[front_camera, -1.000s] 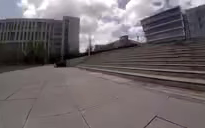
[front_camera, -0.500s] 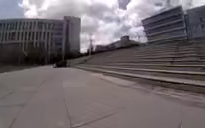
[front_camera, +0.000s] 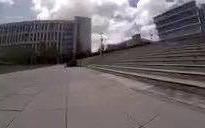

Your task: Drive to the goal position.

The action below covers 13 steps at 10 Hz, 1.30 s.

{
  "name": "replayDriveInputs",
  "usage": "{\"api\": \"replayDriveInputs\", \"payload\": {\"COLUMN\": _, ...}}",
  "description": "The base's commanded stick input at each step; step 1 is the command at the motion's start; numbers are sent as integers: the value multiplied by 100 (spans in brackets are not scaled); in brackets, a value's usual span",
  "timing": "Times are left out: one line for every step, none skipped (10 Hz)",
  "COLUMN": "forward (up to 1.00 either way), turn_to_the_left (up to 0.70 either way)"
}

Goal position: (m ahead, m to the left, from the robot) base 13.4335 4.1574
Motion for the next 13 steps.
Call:
{"api": "replayDriveInputs", "payload": {"forward": 70, "turn_to_the_left": 32}}
{"api": "replayDriveInputs", "payload": {"forward": 70, "turn_to_the_left": 20}}
{"api": "replayDriveInputs", "payload": {"forward": 70, "turn_to_the_left": 5}}
{"api": "replayDriveInputs", "payload": {"forward": 70, "turn_to_the_left": 1}}
{"api": "replayDriveInputs", "payload": {"forward": 70, "turn_to_the_left": 0}}
{"api": "replayDriveInputs", "payload": {"forward": 70, "turn_to_the_left": 0}}
{"api": "replayDriveInputs", "payload": {"forward": 70, "turn_to_the_left": 0}}
{"api": "replayDriveInputs", "payload": {"forward": 70, "turn_to_the_left": 0}}
{"api": "replayDriveInputs", "payload": {"forward": 70, "turn_to_the_left": 0}}
{"api": "replayDriveInputs", "payload": {"forward": 70, "turn_to_the_left": 0}}
{"api": "replayDriveInputs", "payload": {"forward": 70, "turn_to_the_left": 0}}
{"api": "replayDriveInputs", "payload": {"forward": 70, "turn_to_the_left": 0}}
{"api": "replayDriveInputs", "payload": {"forward": 70, "turn_to_the_left": 0}}
